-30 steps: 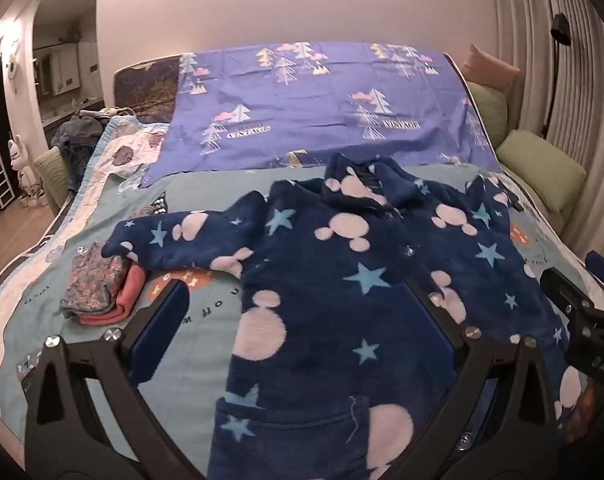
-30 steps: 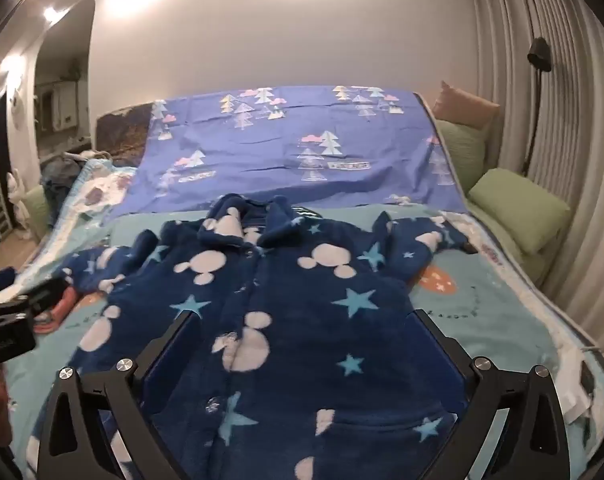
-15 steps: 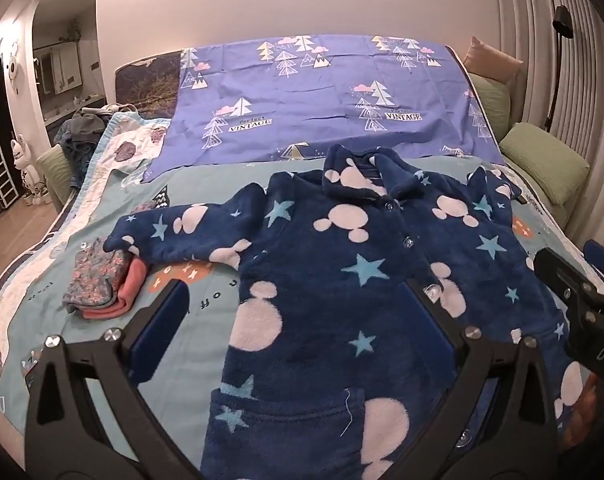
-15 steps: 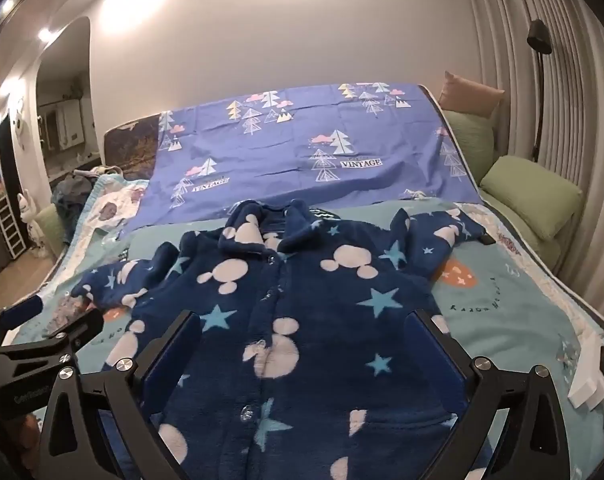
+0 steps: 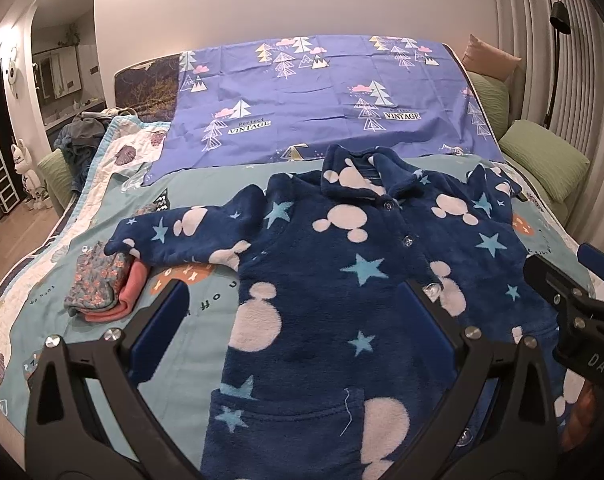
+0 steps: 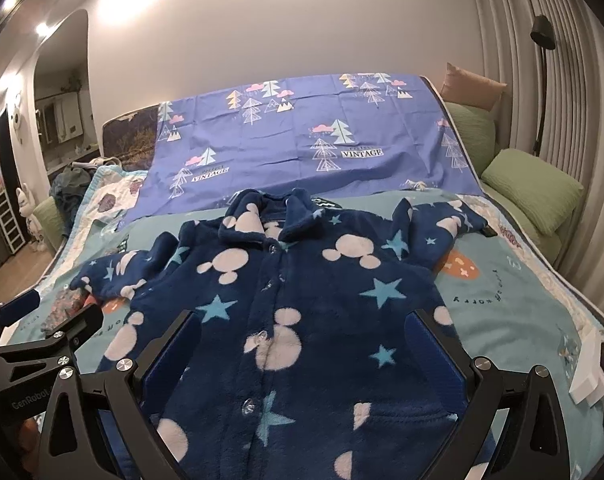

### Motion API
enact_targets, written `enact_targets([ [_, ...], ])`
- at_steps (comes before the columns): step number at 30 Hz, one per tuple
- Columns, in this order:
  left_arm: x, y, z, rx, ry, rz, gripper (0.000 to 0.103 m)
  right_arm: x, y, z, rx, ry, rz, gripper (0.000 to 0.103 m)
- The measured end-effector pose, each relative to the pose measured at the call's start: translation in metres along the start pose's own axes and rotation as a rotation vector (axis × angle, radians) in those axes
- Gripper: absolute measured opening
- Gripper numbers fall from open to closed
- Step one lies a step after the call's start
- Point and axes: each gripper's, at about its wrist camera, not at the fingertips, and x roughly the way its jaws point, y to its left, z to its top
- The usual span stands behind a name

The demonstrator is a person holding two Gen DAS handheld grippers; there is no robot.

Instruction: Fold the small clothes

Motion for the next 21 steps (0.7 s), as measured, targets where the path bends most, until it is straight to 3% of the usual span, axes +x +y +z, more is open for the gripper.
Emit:
enact_targets([
  [21,0.0019,0.0,0.003,-0.002,0.008,-0.028,0.102,0.0019,0.0076,0.0042,-0.017,0.001,-0.01,0.103],
])
